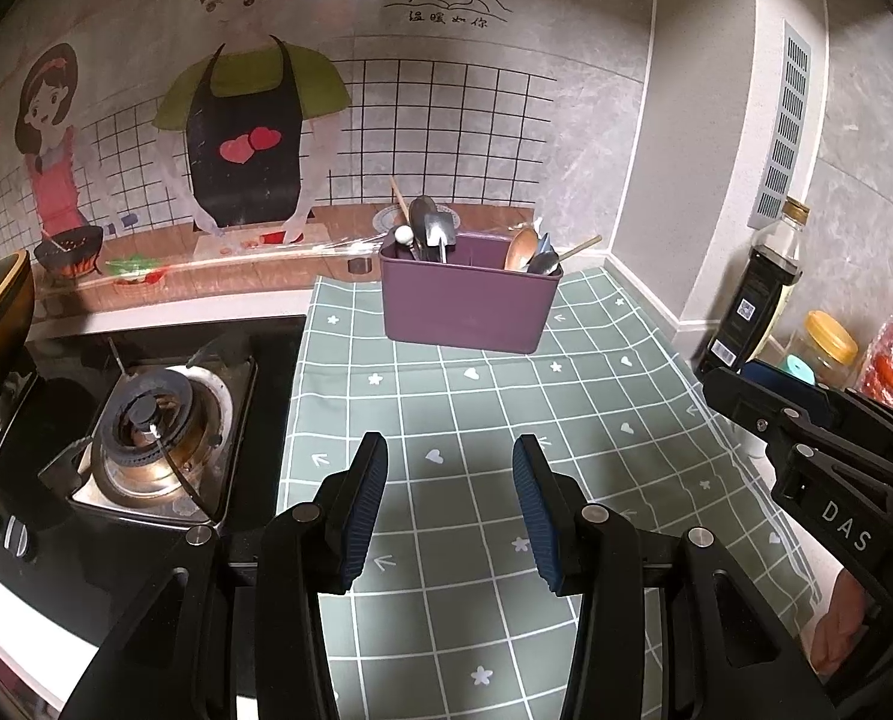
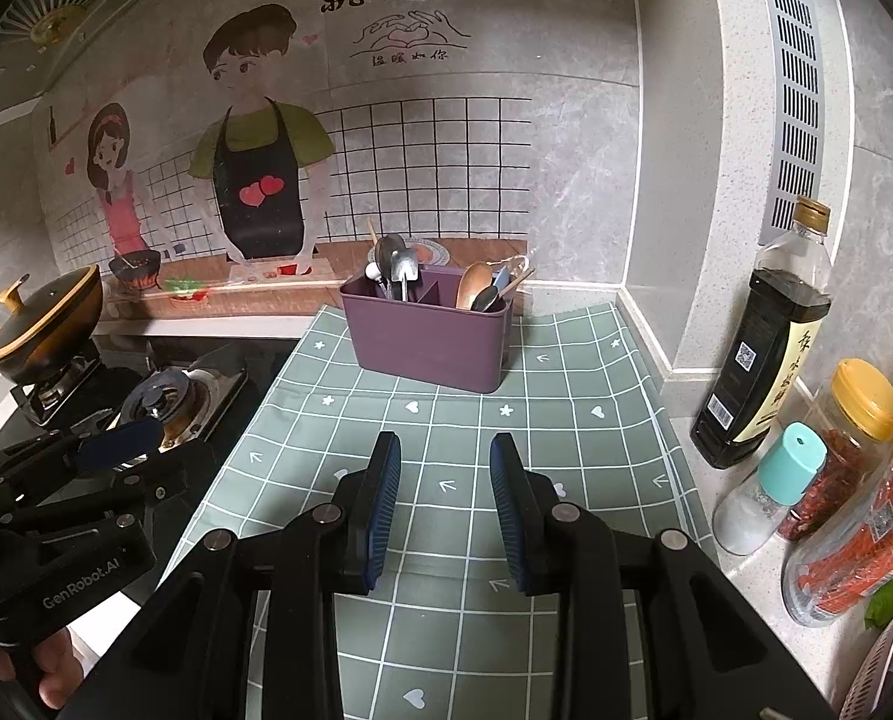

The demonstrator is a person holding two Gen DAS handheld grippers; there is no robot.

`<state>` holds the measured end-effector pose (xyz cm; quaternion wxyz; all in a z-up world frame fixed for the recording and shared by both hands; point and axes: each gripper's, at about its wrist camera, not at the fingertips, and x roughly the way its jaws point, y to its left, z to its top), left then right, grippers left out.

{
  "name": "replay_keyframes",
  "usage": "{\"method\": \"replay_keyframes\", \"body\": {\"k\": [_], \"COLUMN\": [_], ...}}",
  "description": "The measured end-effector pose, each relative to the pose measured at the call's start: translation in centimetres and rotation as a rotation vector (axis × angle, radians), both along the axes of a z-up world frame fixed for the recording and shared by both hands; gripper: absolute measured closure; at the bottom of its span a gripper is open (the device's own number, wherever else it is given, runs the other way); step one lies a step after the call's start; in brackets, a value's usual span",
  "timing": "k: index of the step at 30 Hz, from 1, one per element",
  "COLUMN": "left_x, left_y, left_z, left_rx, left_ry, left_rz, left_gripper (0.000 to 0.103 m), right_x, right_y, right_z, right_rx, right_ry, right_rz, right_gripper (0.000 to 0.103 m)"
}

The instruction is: Organize utensils

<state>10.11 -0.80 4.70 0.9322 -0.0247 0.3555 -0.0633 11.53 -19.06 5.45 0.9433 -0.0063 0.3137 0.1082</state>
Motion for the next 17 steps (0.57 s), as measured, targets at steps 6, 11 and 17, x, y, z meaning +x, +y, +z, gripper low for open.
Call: {"method": "replay_keyframes", "body": {"k": [6,11,17], "left_x": [-0.10,-0.06,0.12], "left_y": [-0.12,0.05,0.04], "left_z": [-0.02,-0.16,-0.54], "left_rx": [0.001,-0.003,0.007], "left_ry": [0.004,0.010,0.021], "left_rz": [0.003,0.005,0.022], "left_gripper": [0.058,0.058,0.058], "right_x": [0.03,0.05,0.05], "right_y": [-0.15,-0.23,-0.35], "right_z": [0.04,-0.05,-0.22], "right_rx": [0.000,-0.002,-0.006], "right_ry": [0.001,0.003,0.003], "right_rz": [-0.006,-0.008,-0.009], "right_gripper": [0.074,0.074,0.074]}}
